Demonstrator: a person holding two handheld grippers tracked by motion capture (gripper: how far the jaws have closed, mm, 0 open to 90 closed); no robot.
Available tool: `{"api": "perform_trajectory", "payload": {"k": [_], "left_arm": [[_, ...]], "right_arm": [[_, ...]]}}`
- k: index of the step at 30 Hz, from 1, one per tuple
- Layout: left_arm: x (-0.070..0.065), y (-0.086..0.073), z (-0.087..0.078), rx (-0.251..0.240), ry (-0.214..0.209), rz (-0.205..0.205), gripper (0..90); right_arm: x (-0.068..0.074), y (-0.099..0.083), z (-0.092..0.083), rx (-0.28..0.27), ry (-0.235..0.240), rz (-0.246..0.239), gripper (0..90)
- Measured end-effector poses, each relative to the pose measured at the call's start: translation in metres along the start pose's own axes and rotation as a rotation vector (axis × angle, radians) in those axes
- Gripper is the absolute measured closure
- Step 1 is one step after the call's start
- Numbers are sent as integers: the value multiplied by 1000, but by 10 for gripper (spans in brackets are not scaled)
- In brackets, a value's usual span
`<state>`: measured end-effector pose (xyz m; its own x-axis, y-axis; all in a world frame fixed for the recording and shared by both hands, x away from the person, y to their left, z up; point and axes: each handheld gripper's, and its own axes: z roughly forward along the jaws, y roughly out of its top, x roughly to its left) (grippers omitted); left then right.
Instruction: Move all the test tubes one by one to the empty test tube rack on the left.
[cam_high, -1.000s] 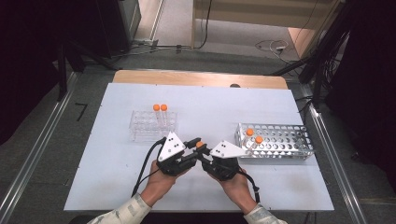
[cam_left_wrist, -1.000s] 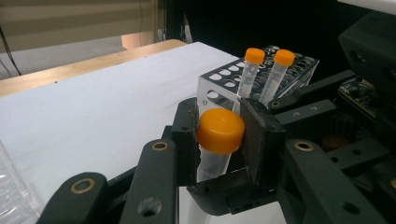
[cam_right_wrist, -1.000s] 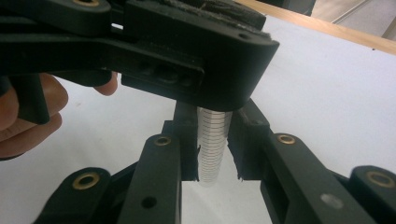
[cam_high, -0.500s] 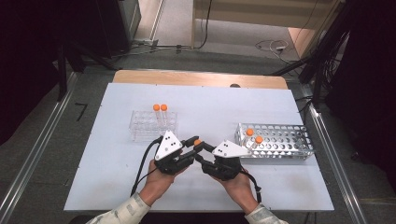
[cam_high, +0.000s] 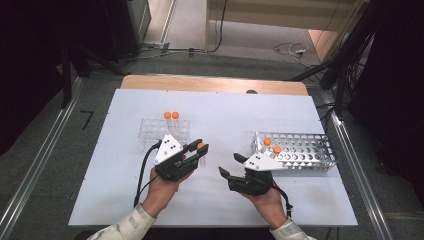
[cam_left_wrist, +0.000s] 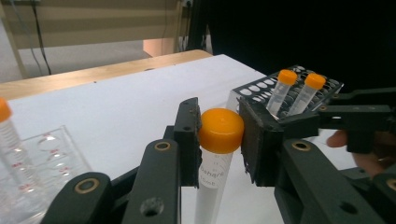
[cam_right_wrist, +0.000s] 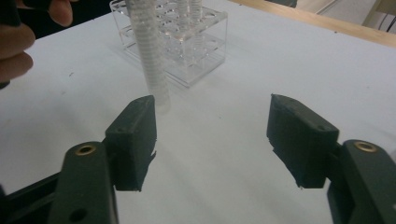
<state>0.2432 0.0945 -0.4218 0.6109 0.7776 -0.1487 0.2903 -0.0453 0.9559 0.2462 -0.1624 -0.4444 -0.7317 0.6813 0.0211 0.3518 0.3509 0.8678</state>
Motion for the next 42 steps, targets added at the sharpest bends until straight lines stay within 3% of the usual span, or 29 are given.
{"api": "perform_trajectory", "payload": {"k": [9,24,42], "left_arm": [[17,5,-14,-19,47,-30,692],[29,9,-21,-29,75,-46,692],[60,27,-47,-97,179,-89,692]], "right_arm": [[-9,-12,-22,8,-23,24,259],[-28,-26,-55,-26,-91,74,260],[-47,-43,-84,-34,-165,127,260]]}}
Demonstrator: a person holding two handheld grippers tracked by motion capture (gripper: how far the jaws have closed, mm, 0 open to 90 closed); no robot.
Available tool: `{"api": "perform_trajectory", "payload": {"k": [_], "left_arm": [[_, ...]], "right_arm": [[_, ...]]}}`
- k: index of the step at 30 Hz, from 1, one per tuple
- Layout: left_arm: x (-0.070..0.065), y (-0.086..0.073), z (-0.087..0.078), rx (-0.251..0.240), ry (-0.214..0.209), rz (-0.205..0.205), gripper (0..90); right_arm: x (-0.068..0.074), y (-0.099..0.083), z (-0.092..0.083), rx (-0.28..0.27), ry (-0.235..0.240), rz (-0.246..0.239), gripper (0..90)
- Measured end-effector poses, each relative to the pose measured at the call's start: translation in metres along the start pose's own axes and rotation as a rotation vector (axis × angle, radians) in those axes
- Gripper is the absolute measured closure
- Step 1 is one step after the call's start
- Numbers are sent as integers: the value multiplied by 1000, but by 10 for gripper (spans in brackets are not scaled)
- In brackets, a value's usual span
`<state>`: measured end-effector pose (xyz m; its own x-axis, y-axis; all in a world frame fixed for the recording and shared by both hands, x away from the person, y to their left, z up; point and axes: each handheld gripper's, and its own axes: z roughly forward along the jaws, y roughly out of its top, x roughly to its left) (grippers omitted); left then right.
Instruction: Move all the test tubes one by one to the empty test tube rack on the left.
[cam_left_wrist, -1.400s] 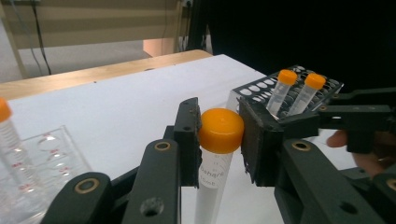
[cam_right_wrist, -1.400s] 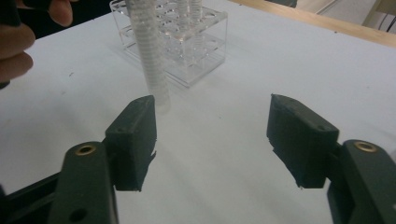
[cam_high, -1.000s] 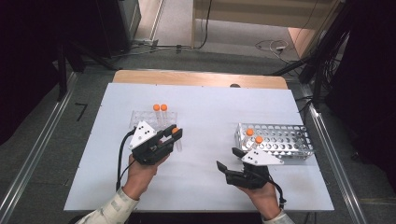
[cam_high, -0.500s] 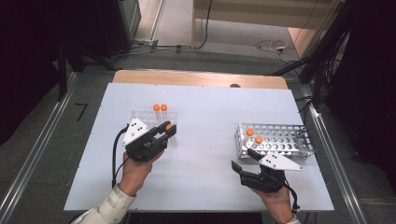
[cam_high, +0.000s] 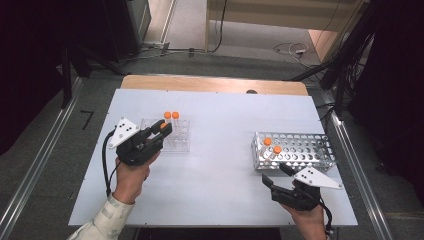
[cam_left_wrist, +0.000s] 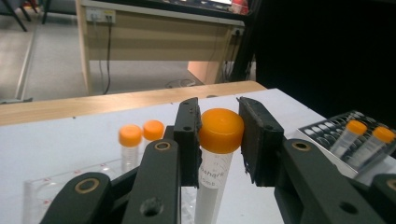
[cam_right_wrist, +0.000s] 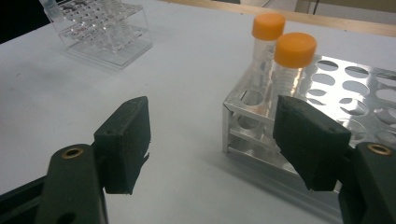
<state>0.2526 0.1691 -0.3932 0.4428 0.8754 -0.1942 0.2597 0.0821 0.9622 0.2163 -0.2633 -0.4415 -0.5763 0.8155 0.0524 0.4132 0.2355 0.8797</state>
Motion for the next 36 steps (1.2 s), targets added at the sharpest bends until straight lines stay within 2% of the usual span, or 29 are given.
{"api": "perform_trajectory", "payload": {"k": [5,12,20,29,36], "left_arm": [[7,3,3,2,41,15,692],[21,8,13,3,78,-4,692],[36,15,30,16,134,0,692],[43,18,47,14,189,32,693],[47,18,58,17,216,35,692]], "right_arm": [[-6,-2,-4,-3,-16,15,260],[-10,-2,-3,0,-33,26,260],[-14,-3,-2,1,-41,37,260],[-14,-3,-2,1,-44,40,261],[-14,-3,-1,2,-45,42,261]]}}
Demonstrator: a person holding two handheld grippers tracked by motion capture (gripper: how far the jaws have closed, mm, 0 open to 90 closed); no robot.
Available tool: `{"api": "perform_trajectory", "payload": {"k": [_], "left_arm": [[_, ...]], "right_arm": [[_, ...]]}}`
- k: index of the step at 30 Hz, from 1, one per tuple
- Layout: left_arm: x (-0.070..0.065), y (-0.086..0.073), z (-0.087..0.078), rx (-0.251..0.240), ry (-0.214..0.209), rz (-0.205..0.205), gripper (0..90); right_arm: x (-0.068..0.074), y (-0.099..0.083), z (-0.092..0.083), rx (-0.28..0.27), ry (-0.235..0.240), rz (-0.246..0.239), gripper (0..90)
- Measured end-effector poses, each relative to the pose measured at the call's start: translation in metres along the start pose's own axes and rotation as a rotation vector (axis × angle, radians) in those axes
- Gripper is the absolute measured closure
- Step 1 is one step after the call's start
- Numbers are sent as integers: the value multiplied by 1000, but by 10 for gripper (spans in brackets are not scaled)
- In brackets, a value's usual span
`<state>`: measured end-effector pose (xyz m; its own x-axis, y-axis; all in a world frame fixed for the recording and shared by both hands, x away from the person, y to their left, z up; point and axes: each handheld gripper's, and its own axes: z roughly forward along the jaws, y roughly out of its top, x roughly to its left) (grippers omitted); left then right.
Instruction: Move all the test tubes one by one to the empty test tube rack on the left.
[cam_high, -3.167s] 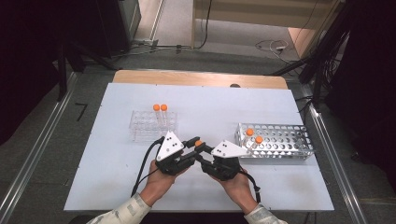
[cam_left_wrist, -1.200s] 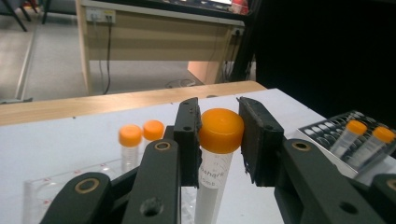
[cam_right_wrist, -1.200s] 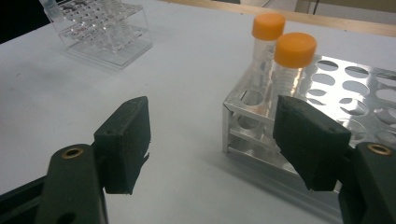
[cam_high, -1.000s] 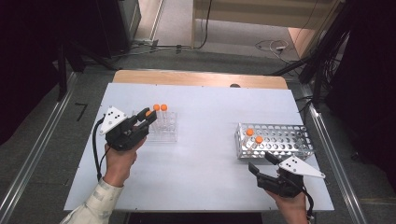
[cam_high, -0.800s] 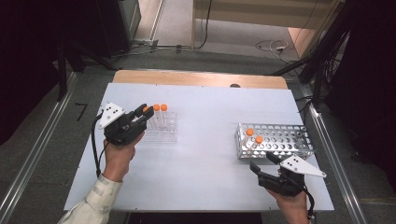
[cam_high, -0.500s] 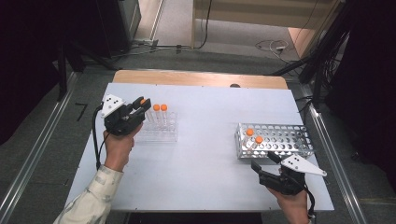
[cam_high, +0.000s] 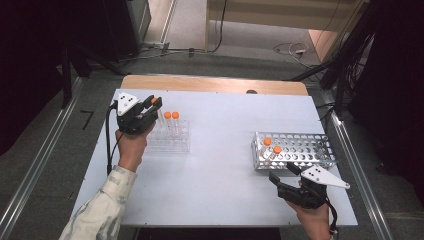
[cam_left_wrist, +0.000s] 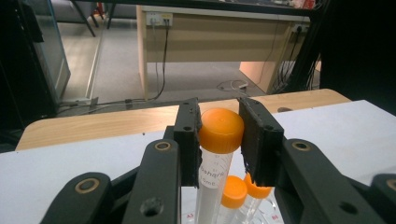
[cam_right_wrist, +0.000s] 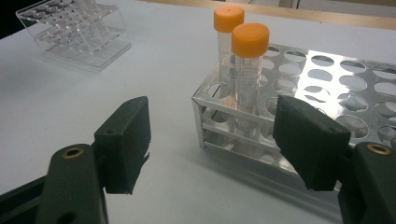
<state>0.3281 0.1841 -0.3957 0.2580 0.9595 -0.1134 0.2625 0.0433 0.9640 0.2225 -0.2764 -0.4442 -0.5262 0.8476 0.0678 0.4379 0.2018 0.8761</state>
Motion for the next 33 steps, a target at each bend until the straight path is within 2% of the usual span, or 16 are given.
{"api": "perform_trajectory", "payload": {"k": [11,18,20,25,30,33], "left_arm": [[1,-5,10,21,28,15,692],[-2,-12,14,47,26,27,689],[-2,-15,14,34,31,20,689],[0,-25,16,52,35,5,687],[1,-29,17,61,33,4,676],[1,-31,18,72,30,-9,663]], "right_arm": [[1,0,0,2,1,-2,262],[0,0,0,-2,1,2,263],[0,0,0,-1,1,0,263],[1,0,0,0,0,0,262],[1,0,0,2,1,-2,262],[1,-1,1,2,1,-2,263]]}}
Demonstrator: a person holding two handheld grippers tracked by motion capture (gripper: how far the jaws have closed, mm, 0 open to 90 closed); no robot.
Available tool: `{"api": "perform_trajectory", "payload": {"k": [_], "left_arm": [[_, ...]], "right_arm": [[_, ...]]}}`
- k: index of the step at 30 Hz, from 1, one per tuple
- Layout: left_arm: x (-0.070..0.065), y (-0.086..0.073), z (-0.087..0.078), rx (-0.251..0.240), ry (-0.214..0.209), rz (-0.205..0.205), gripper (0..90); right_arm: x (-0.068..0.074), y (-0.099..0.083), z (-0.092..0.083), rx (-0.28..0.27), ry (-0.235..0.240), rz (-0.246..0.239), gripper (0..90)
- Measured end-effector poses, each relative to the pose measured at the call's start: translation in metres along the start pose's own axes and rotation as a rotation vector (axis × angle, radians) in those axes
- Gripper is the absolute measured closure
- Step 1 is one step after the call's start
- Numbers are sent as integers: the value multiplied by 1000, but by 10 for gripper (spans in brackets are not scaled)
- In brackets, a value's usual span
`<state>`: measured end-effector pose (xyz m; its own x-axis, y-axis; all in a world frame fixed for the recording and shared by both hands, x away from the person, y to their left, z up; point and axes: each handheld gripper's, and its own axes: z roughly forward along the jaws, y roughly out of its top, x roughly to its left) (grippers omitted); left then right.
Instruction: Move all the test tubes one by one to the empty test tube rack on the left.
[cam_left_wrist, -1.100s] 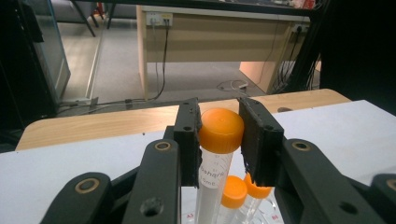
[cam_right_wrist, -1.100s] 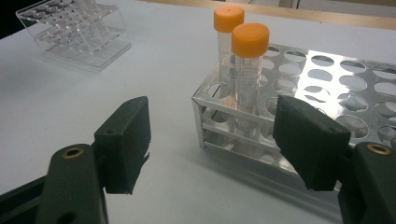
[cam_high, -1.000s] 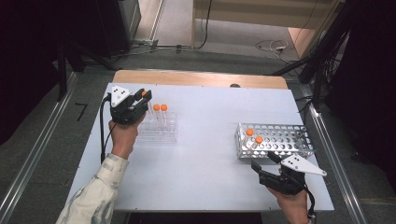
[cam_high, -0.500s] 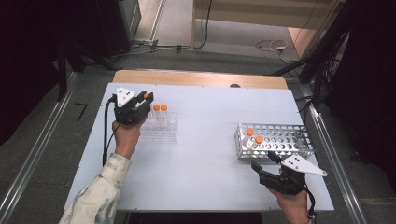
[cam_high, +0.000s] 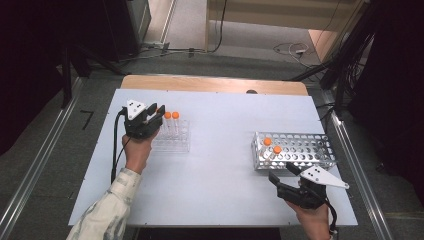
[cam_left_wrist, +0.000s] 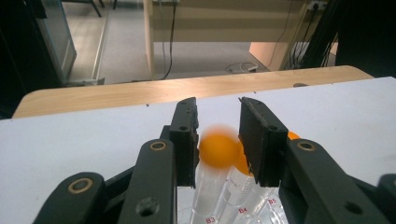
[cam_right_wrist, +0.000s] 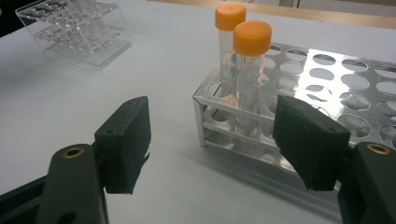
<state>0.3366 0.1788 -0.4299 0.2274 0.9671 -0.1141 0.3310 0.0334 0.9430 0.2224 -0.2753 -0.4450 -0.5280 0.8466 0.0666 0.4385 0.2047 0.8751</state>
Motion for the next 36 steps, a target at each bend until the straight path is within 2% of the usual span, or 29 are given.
{"api": "perform_trajectory", "payload": {"k": [13,20,24,29,36], "left_arm": [[1,2,-7,-13,-11,-33,556],[-1,3,-18,-10,-32,-48,418],[-5,-2,-26,-9,-60,-48,358],[-12,-12,-36,0,-61,-30,261],[-16,-25,-46,20,-79,-17,220]], "right_arm": [[0,0,0,2,-1,0,263],[-1,0,1,1,-5,5,263],[-1,0,1,0,-9,8,263],[-2,-1,1,-1,-13,10,265],[-4,-2,2,2,-22,14,266]]}}
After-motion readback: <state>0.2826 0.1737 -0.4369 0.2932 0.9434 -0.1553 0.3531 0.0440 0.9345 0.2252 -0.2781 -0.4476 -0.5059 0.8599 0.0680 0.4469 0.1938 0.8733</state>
